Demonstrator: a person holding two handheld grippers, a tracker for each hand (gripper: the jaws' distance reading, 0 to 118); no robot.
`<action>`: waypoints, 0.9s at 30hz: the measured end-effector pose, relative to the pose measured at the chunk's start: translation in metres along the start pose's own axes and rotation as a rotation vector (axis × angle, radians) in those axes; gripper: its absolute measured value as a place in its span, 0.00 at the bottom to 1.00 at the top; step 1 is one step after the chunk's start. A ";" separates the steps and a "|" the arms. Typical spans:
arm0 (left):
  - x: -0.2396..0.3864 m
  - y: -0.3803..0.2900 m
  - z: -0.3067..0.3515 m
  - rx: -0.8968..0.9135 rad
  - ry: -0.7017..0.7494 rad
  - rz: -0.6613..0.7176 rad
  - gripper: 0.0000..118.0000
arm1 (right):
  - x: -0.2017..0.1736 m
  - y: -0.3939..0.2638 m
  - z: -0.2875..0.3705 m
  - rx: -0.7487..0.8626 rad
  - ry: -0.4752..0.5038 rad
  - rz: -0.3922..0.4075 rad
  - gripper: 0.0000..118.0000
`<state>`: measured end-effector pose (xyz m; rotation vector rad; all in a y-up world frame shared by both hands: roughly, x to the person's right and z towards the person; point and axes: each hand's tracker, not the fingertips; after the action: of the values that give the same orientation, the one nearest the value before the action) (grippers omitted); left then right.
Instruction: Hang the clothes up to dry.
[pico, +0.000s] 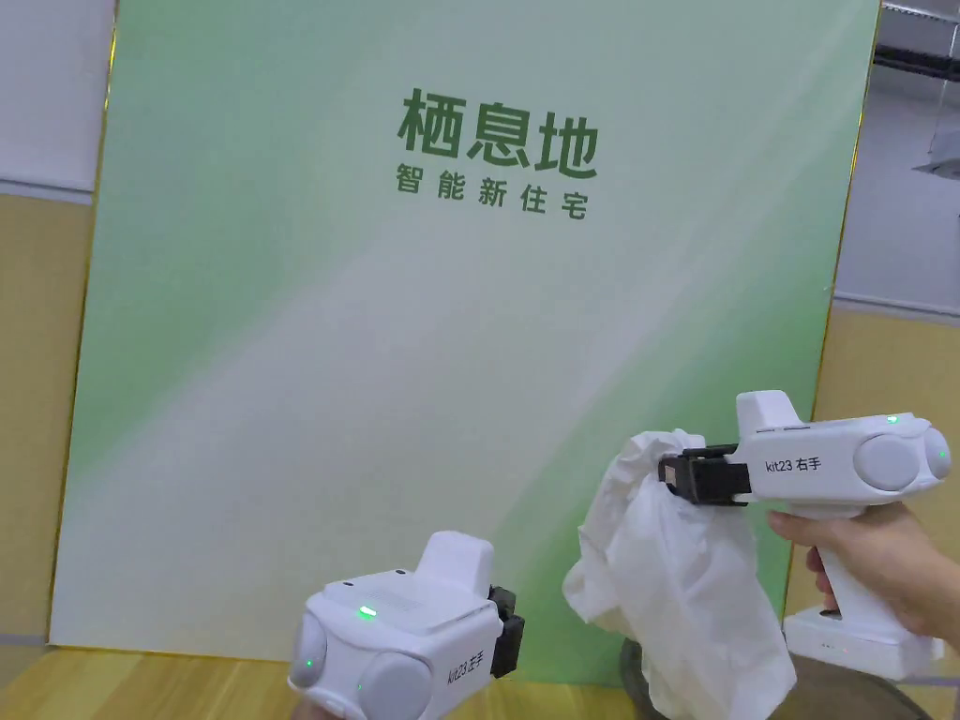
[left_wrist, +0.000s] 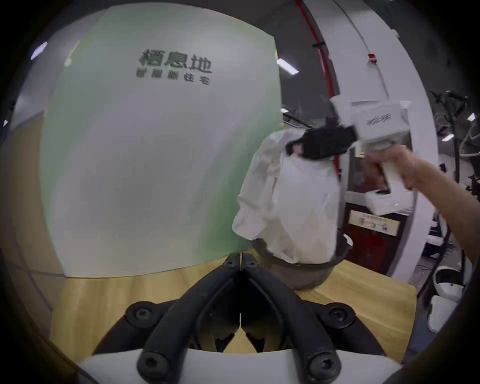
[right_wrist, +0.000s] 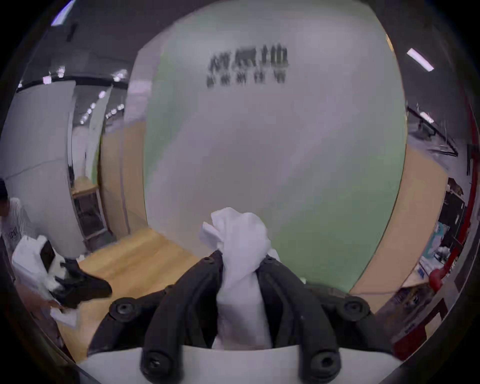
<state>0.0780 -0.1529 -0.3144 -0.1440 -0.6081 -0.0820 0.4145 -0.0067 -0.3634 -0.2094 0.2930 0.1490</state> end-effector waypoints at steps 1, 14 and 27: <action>0.001 0.007 0.009 0.022 0.006 0.008 0.00 | -0.006 0.016 0.008 0.023 0.009 -0.005 0.17; -0.040 0.040 0.110 0.099 0.143 0.039 0.00 | -0.130 0.142 0.039 0.298 -0.016 0.004 0.17; -0.099 0.007 0.170 0.132 0.305 0.029 0.00 | -0.259 0.168 -0.043 0.301 0.143 0.035 0.17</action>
<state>-0.0975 -0.1155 -0.2340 -0.0112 -0.3054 -0.0341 0.1283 0.1166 -0.3560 0.0837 0.4566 0.1230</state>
